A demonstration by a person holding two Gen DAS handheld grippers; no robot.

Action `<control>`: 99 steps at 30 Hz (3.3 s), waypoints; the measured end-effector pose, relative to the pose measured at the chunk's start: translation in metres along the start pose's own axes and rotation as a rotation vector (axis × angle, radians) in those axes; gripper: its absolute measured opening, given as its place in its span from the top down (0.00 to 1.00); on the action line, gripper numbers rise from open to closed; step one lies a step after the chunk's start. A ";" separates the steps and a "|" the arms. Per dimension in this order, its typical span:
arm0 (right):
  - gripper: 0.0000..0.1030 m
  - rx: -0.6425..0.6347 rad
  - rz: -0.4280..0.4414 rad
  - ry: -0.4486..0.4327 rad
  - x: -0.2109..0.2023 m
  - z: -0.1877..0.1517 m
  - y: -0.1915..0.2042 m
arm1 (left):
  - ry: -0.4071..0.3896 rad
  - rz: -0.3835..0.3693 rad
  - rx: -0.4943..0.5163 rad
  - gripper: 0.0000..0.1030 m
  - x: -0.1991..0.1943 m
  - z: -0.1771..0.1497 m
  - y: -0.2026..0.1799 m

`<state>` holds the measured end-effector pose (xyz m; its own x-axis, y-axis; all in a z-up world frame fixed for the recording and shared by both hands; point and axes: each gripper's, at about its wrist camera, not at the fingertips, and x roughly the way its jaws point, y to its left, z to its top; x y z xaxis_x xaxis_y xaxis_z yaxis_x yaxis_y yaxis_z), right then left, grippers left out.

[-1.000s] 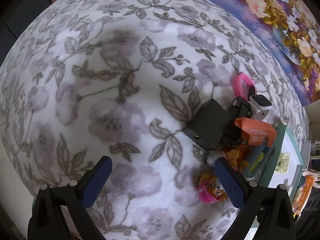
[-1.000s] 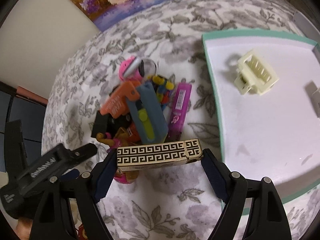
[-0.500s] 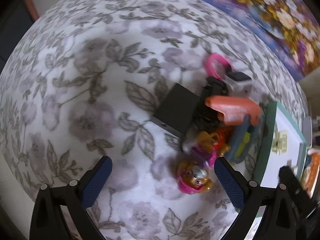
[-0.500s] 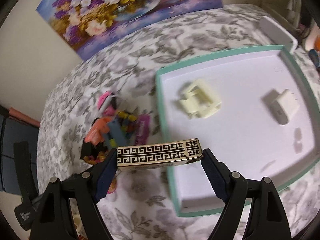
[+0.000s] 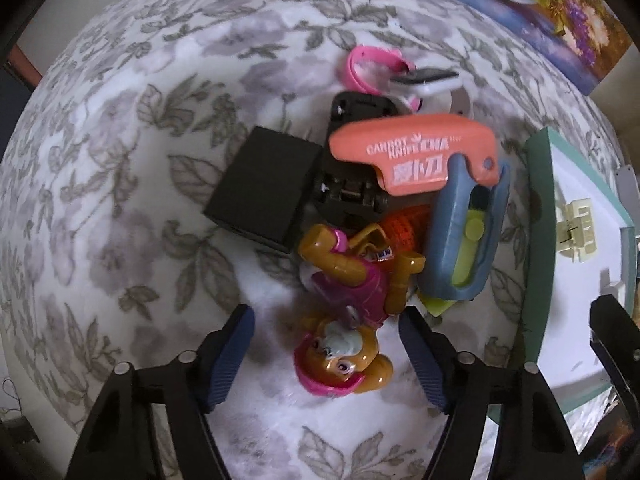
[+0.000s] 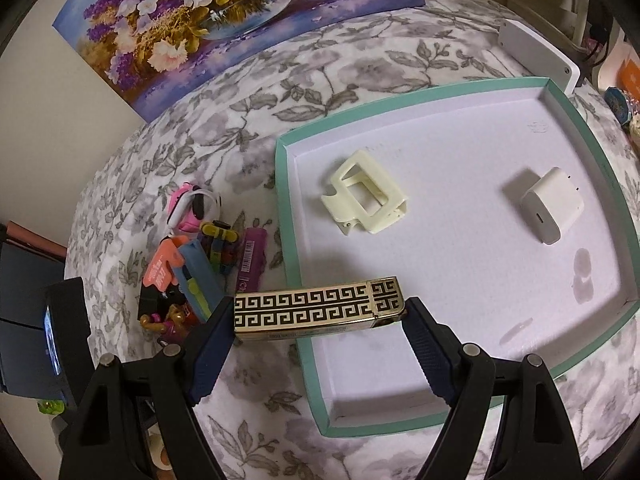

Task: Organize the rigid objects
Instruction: 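Grasp the gold patterned box with the right gripper while the left grasps the pink figure, then lower the box and pink figure into the tray and open both grippers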

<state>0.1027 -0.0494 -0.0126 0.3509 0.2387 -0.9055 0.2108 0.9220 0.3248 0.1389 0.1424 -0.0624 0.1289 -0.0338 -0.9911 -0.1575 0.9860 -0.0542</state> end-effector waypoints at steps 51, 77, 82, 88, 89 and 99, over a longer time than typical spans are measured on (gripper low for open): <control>0.19 0.284 -0.393 -0.097 -0.044 0.012 -0.171 | -0.197 -0.039 0.456 0.51 -0.055 -0.064 -0.150; 0.19 0.230 -0.410 -0.020 -0.011 0.007 -0.173 | -0.154 0.042 0.483 0.48 -0.015 -0.066 -0.159; 0.19 0.220 -0.414 -0.025 -0.011 0.008 -0.172 | -0.158 0.045 0.486 0.41 -0.017 -0.067 -0.161; 0.19 0.198 -0.423 -0.038 -0.014 0.008 -0.165 | -0.166 0.020 0.479 0.28 -0.025 -0.067 -0.161; 0.19 0.198 -0.422 -0.045 -0.015 0.009 -0.164 | -0.169 0.016 0.479 0.27 -0.026 -0.066 -0.162; 0.18 0.190 -0.384 -0.119 -0.031 0.013 -0.156 | -0.201 -0.031 0.434 0.07 -0.047 -0.057 -0.154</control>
<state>0.0711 -0.2046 -0.0320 0.3144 -0.1573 -0.9362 0.5062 0.8621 0.0251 0.1010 -0.0169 -0.0144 0.3207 -0.0738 -0.9443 0.2670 0.9636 0.0154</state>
